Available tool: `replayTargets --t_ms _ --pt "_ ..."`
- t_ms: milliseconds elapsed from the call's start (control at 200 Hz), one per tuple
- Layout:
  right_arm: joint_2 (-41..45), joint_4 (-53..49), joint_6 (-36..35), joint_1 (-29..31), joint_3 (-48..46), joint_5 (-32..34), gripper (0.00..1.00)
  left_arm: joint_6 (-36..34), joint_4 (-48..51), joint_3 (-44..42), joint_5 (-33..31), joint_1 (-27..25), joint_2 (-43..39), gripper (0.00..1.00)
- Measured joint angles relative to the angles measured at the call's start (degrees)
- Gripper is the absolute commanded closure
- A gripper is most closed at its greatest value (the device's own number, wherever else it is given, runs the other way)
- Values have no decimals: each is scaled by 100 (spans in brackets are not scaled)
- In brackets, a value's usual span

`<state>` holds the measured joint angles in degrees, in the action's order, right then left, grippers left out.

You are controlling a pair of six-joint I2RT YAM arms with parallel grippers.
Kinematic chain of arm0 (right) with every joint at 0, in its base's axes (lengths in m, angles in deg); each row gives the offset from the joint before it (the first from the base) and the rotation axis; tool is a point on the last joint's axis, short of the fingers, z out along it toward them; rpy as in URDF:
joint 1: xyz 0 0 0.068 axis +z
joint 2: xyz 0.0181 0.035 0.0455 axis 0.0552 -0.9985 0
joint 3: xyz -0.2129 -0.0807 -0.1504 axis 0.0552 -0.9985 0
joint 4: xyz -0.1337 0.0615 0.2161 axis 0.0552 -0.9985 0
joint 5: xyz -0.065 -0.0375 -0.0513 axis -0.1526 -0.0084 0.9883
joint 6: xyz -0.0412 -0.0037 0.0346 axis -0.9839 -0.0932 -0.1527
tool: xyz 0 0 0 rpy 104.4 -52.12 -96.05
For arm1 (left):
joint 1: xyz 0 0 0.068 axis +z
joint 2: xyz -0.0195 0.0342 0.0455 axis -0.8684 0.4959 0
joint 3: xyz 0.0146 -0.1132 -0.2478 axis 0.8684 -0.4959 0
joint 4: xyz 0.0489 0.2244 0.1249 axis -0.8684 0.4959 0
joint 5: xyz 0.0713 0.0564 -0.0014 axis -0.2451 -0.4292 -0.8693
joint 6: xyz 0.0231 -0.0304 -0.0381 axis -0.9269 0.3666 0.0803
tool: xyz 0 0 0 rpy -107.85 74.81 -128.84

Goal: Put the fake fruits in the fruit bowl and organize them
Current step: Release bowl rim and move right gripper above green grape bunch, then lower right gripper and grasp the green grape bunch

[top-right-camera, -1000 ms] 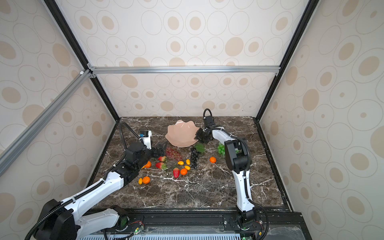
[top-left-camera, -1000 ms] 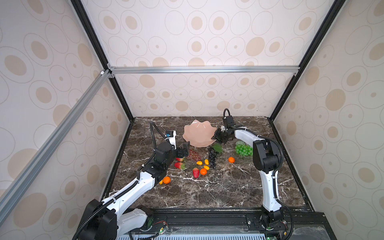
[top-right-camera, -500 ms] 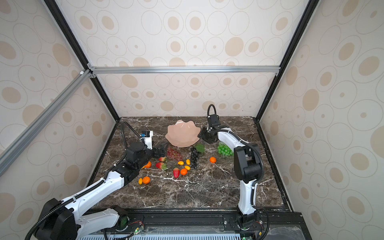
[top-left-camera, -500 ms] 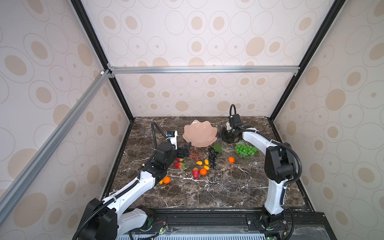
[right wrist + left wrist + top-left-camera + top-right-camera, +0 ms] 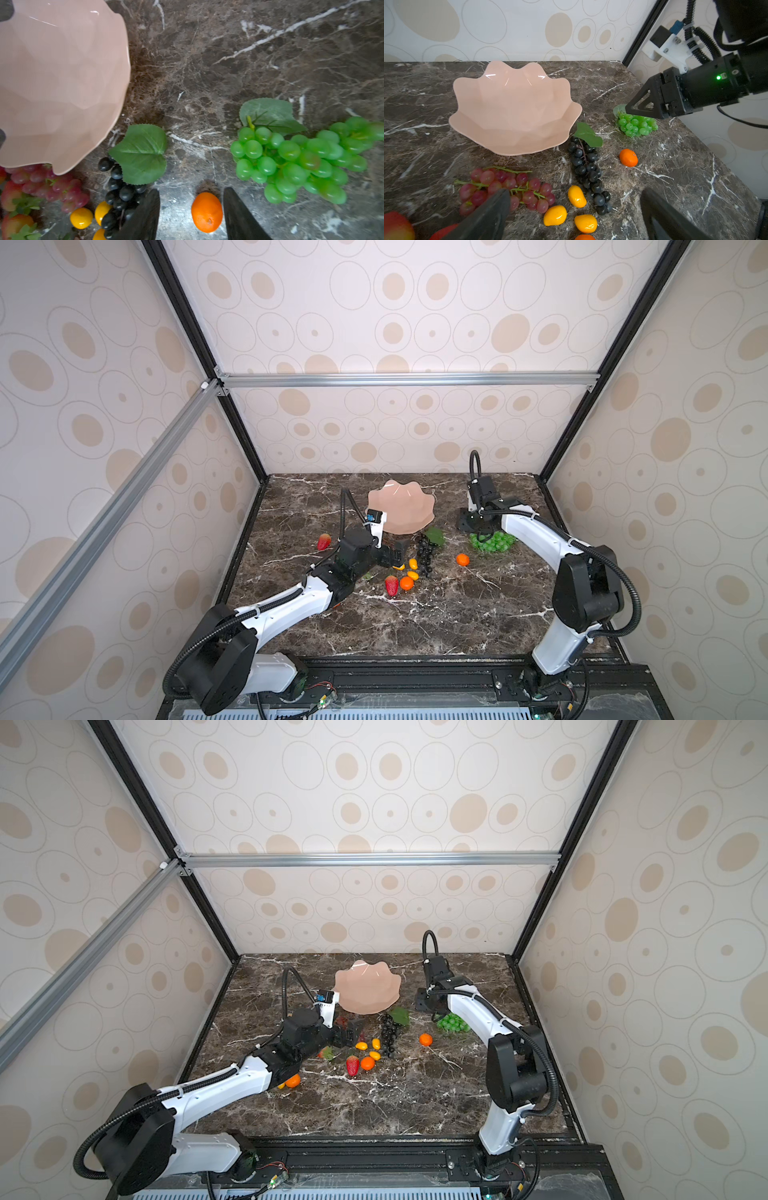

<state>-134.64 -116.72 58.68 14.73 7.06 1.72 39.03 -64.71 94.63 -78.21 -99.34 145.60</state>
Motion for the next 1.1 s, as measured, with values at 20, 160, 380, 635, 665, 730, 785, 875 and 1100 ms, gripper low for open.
replayTargets --t_ms 20,160,380,635,665,730,785,875,1100 --pt "9 -50 -37 0 0 66 49 2 -33 4 4 -22 35 2" --pt "13 -387 -310 0 9 481 50 42 -208 42 15 -138 212 2" --pt "7 -831 -586 -37 210 1064 50 127 -516 57 31 -275 356 2" --pt "-396 -981 -776 -131 649 973 47 280 -903 57 138 -385 658 2" --pt "-505 -997 -789 -136 763 933 47 297 -929 57 153 -393 693 2" --pt "-822 -1025 -820 -136 1075 802 48 319 -992 57 166 -407 748 2" --pt "-1093 -1038 -841 -136 1320 708 48 339 -1049 57 177 -413 780 2" --pt "-1556 -1108 -866 -136 1735 570 48 369 -1161 57 177 -422 846 2" --pt "-2524 -1596 -890 -229 2844 455 50 413 -1257 267 175 -461 1137 2"
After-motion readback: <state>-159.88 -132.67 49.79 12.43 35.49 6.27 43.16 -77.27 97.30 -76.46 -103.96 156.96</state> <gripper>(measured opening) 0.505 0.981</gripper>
